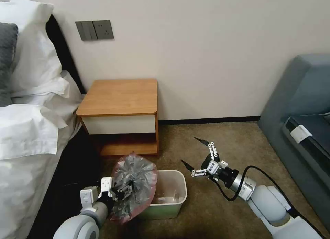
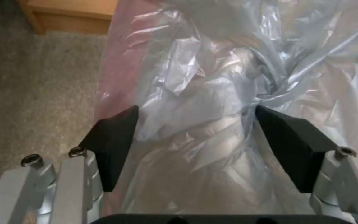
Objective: Pick up the garbage bag from the table and place it over the trash can.
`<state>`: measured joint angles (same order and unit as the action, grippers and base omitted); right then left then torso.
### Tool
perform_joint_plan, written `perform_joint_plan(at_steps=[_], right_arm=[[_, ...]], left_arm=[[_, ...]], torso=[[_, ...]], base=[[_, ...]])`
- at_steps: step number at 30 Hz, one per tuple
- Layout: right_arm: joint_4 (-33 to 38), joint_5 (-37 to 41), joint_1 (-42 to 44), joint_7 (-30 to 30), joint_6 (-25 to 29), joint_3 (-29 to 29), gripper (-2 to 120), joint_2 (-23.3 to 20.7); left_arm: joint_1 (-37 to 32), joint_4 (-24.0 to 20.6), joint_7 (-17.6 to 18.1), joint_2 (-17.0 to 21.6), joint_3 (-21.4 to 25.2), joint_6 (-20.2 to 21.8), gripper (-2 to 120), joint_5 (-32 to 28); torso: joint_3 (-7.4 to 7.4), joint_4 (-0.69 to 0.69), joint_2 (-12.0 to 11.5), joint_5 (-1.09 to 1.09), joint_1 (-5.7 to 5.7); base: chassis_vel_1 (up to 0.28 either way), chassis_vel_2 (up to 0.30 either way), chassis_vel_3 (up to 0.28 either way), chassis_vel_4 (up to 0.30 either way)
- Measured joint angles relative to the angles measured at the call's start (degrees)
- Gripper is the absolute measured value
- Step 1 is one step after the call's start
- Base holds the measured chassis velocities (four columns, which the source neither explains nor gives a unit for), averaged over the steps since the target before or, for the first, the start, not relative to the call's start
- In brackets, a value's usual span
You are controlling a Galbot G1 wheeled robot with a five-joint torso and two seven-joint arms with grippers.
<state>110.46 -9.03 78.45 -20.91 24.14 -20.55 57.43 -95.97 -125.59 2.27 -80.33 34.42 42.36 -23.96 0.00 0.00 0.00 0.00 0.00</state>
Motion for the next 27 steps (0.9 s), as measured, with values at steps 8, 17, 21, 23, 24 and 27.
perform_joint_plan(at_steps=[8, 17, 21, 23, 24, 27], right_arm=[[0.3, 0.2, -0.1, 0.0, 0.0, 0.1, 100, 0.0], [0.7, 0.5, -0.2, 0.0, 0.0, -0.2, 100, -0.3], [0.7, 0.6, -0.4, 0.0, -0.1, -0.2, 100, -0.3], [0.7, 0.6, -0.7, 0.0, -0.2, 0.0, 100, -0.3], [0.7, 0.6, -0.7, 0.0, -0.2, 0.0, 100, -0.3], [0.7, 0.7, -1.0, 0.0, -0.4, 0.2, 100, -0.4]], left_arm=[[-0.1, 1.3, -1.7, 0.1, -0.8, -0.1, 65, 1.5], [-0.1, 1.6, -1.6, 0.0, -1.3, -0.2, 37, 1.6], [-0.3, 1.6, -1.5, 0.0, -1.3, -0.2, 21, 2.0], [-0.3, 1.5, -1.3, -0.1, -1.3, -0.2, 14, 2.3], [-0.3, 1.5, -1.3, -0.1, -1.3, -0.2, 14, 2.3], [-0.3, 1.2, -0.6, -0.3, -1.3, -0.2, 7, 2.4]], torso=[[0.00, 0.00, 0.0, 0.00, 0.00], [0.00, 0.00, 0.0, 0.00, 0.00], [0.00, 0.00, 0.0, 0.00, 0.00], [0.00, 0.00, 0.0, 0.00, 0.00], [0.00, 0.00, 0.0, 0.00, 0.00], [0.00, 0.00, 0.0, 0.00, 0.00]], base=[[0.000, 0.000, 0.000, 0.000], [0.000, 0.000, 0.000, 0.000], [0.000, 0.000, 0.000, 0.000], [0.000, 0.000, 0.000, 0.000], [0.000, 0.000, 0.000, 0.000], [0.000, 0.000, 0.000, 0.000]])
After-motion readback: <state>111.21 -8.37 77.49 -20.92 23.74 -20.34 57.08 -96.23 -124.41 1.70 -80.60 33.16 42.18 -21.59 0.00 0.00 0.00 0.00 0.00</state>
